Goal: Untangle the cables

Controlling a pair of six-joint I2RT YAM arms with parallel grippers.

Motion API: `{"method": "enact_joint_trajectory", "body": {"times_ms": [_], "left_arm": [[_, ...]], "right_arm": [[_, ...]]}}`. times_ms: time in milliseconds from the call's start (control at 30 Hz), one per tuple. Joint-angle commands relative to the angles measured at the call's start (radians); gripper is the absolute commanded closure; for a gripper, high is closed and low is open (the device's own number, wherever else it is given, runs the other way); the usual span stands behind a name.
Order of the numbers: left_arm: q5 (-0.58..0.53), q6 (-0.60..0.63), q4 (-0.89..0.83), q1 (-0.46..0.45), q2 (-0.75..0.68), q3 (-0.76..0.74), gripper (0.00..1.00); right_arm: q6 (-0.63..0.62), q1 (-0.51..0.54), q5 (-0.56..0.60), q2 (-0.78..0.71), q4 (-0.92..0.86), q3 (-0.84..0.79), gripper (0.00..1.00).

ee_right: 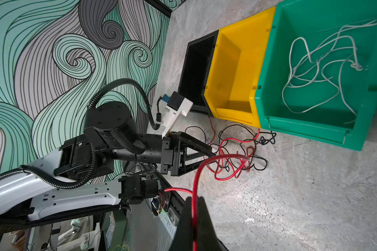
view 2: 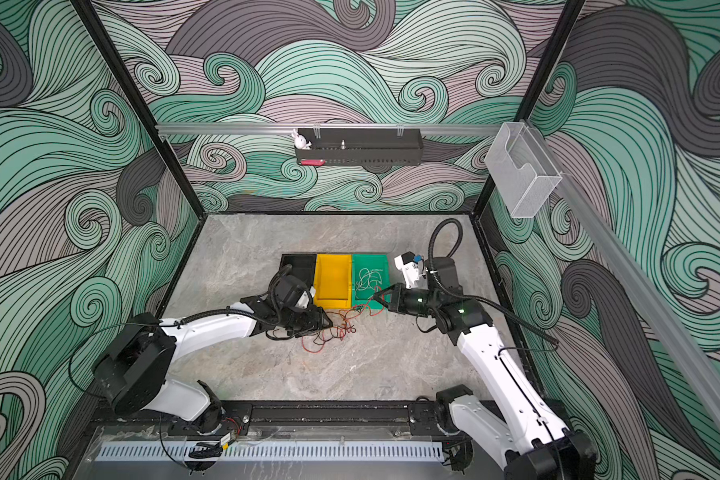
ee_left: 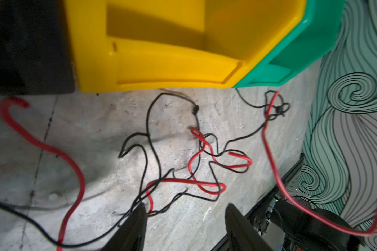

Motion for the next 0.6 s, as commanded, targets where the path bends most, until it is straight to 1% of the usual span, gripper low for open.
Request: {"method": "enact_joint_trajectory", "body": {"times_ms": [0, 67, 133, 300, 400, 567], "left_arm": [[-0.101, 0.033, -0.063, -0.012, 0.014, 0.044, 0.39], [-0.132, 0.050, -0.084, -0.014, 0.018, 0.050, 0.38], [-0.138, 0.060, -0.084, -0.015, 0.030, 0.051, 0.39], [-0.154, 0.059, -0.106, -0.015, 0.088, 0.058, 0.45], [-0.164, 0.051, -0.090, -0.015, 0.095, 0.044, 0.47], [-0.187, 0.055, -0.109, -0.015, 0.111, 0.048, 0.51]], "right_arm": [[-0.033, 0.004, 0.036, 0.003, -0.013, -0.021, 1.00], [-0.035, 0.004, 0.039, 0.009, -0.012, -0.027, 1.00], [-0.037, 0.004, 0.045, 0.015, -0.008, -0.035, 1.00], [-0.044, 0.004, 0.081, 0.018, -0.012, -0.052, 1.00], [-0.053, 0.001, 0.123, 0.009, -0.027, -0.067, 1.00], [-0.073, -0.002, 0.179, 0.027, -0.061, -0.086, 1.00]]}}
